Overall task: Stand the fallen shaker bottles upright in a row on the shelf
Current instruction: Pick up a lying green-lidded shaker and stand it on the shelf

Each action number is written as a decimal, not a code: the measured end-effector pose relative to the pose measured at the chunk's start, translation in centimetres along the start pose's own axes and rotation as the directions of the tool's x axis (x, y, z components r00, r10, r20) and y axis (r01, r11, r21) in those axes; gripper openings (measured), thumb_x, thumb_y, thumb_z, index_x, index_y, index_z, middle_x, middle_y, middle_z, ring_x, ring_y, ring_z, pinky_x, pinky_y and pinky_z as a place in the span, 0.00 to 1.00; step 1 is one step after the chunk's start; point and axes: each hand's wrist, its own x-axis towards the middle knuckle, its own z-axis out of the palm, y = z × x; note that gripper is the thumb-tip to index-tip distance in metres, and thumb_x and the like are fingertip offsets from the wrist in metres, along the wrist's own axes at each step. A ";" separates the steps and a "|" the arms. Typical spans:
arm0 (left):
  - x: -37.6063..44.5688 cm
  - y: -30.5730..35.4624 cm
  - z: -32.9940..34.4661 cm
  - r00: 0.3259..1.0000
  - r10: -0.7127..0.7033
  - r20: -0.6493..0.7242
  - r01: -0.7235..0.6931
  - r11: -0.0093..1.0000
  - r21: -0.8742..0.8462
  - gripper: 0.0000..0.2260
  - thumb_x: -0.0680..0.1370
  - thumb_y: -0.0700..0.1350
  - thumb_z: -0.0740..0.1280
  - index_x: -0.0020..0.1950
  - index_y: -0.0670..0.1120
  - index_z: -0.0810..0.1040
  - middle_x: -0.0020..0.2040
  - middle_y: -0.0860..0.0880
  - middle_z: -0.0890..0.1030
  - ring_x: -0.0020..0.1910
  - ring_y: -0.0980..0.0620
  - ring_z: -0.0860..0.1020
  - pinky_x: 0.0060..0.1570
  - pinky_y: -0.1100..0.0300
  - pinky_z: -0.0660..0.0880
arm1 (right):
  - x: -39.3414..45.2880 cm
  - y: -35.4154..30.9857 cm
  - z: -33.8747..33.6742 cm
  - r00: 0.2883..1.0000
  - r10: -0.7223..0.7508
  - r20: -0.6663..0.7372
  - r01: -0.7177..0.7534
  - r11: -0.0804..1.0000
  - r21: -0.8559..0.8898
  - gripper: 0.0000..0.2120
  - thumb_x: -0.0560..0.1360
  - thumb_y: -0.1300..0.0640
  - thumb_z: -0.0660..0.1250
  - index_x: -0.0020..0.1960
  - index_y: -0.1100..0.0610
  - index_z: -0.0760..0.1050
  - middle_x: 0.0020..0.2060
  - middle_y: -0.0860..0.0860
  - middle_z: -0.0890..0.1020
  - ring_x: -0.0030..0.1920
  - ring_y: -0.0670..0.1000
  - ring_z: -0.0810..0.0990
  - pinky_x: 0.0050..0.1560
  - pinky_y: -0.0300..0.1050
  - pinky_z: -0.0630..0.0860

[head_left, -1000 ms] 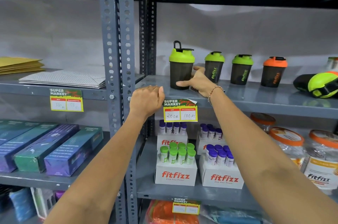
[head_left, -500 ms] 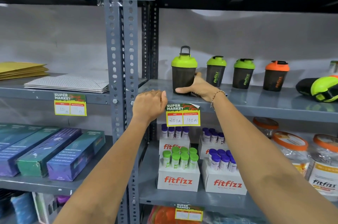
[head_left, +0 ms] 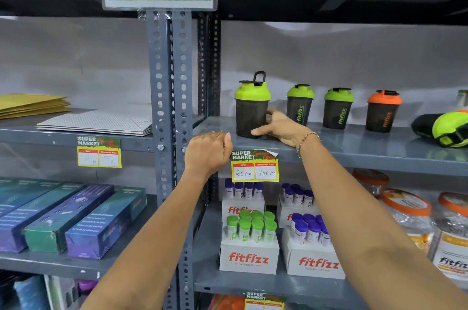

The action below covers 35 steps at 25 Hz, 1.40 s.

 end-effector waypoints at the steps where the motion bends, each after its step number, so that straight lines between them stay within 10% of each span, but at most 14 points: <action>1: 0.0 0.1 -0.1 1.000 -0.004 0.002 0.004 1.000 -0.001 0.23 0.78 0.47 0.52 0.34 0.42 0.82 0.29 0.46 0.81 0.25 0.46 0.78 0.24 0.62 0.67 | -0.2 0.0 0.2 1.000 -0.006 -0.003 0.006 0.998 -0.062 0.29 0.65 0.70 0.75 0.61 0.58 0.68 0.60 0.60 0.78 0.60 0.58 0.78 0.55 0.51 0.76; 12: 0.0 0.1 -0.2 1.000 0.003 -0.013 -0.003 1.000 -0.016 0.22 0.78 0.46 0.52 0.33 0.42 0.81 0.28 0.46 0.81 0.24 0.45 0.77 0.24 0.60 0.68 | -0.6 -0.3 0.6 0.999 0.007 -0.048 -0.015 0.986 -0.164 0.46 0.62 0.63 0.80 0.71 0.59 0.56 0.60 0.54 0.76 0.60 0.54 0.77 0.63 0.53 0.75; 16: 0.0 0.0 -0.1 1.000 0.013 -0.025 -0.013 1.000 -0.013 0.22 0.78 0.46 0.53 0.31 0.42 0.80 0.27 0.46 0.80 0.23 0.46 0.77 0.24 0.62 0.67 | -0.7 -0.5 0.4 1.000 0.011 0.008 -0.011 0.993 -0.114 0.35 0.64 0.67 0.77 0.65 0.59 0.65 0.55 0.54 0.80 0.58 0.55 0.78 0.51 0.43 0.80; 23: 0.0 -0.1 0.1 1.000 0.013 -0.023 -0.013 1.000 -0.007 0.22 0.78 0.47 0.52 0.32 0.42 0.80 0.26 0.46 0.79 0.23 0.46 0.76 0.24 0.62 0.66 | -0.7 -0.5 1.1 0.998 -0.011 0.069 0.032 0.951 -0.306 0.34 0.64 0.59 0.79 0.66 0.60 0.69 0.56 0.55 0.81 0.57 0.52 0.79 0.60 0.46 0.76; 29: 0.0 -0.1 0.2 1.000 0.010 -0.029 -0.010 1.000 -0.006 0.22 0.78 0.46 0.53 0.32 0.42 0.80 0.26 0.46 0.80 0.23 0.46 0.76 0.23 0.62 0.67 | -0.5 -0.4 0.0 1.000 0.024 0.018 -0.024 0.999 0.029 0.35 0.67 0.74 0.71 0.70 0.63 0.63 0.65 0.59 0.76 0.65 0.57 0.75 0.66 0.53 0.72; 35: 0.0 -0.1 0.3 0.999 0.026 -0.040 -0.026 1.000 0.001 0.22 0.78 0.46 0.53 0.33 0.42 0.81 0.27 0.46 0.80 0.23 0.46 0.77 0.23 0.61 0.68 | -0.2 -0.3 0.9 1.000 -0.010 -0.021 0.003 0.946 -0.325 0.40 0.59 0.53 0.81 0.65 0.56 0.65 0.52 0.48 0.79 0.52 0.45 0.78 0.48 0.37 0.75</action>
